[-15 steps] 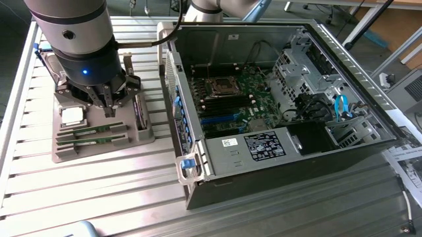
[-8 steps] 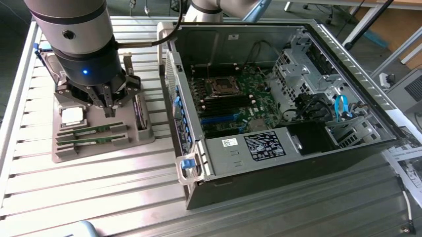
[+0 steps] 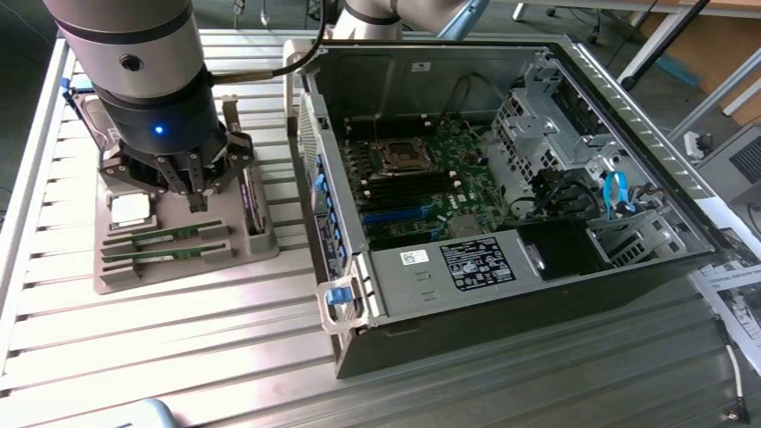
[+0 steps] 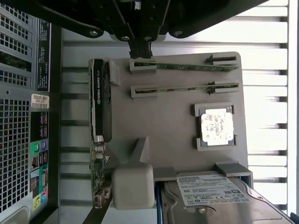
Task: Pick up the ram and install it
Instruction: 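Pick up the ram and move it above insertion slot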
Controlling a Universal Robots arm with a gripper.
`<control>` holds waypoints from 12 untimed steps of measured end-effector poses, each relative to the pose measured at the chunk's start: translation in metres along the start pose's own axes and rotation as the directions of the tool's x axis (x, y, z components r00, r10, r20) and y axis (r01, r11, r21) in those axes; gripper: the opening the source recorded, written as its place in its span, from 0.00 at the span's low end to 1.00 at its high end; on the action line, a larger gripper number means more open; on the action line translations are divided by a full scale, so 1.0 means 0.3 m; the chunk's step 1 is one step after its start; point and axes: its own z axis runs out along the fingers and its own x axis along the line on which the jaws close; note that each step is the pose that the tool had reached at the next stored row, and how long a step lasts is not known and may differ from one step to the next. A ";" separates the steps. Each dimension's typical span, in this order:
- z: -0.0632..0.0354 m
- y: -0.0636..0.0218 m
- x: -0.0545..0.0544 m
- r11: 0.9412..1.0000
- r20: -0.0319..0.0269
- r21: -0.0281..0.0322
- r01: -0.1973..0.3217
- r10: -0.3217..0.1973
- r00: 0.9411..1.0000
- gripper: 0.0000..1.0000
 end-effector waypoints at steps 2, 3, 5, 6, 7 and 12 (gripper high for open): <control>0.000 0.000 0.000 1.000 -0.001 0.000 0.022 -0.022 1.000 0.11; 0.000 0.000 0.000 0.999 -0.001 0.000 0.033 -0.033 0.999 0.11; 0.000 0.000 0.000 0.999 -0.002 0.000 0.053 -0.053 0.999 0.11; 0.000 0.000 0.000 0.998 -0.002 0.001 0.062 -0.062 0.998 0.11; 0.000 0.000 0.000 0.997 -0.003 0.001 0.074 -0.074 0.997 0.11; 0.000 0.000 0.000 0.993 -0.005 0.001 0.122 -0.122 0.993 0.11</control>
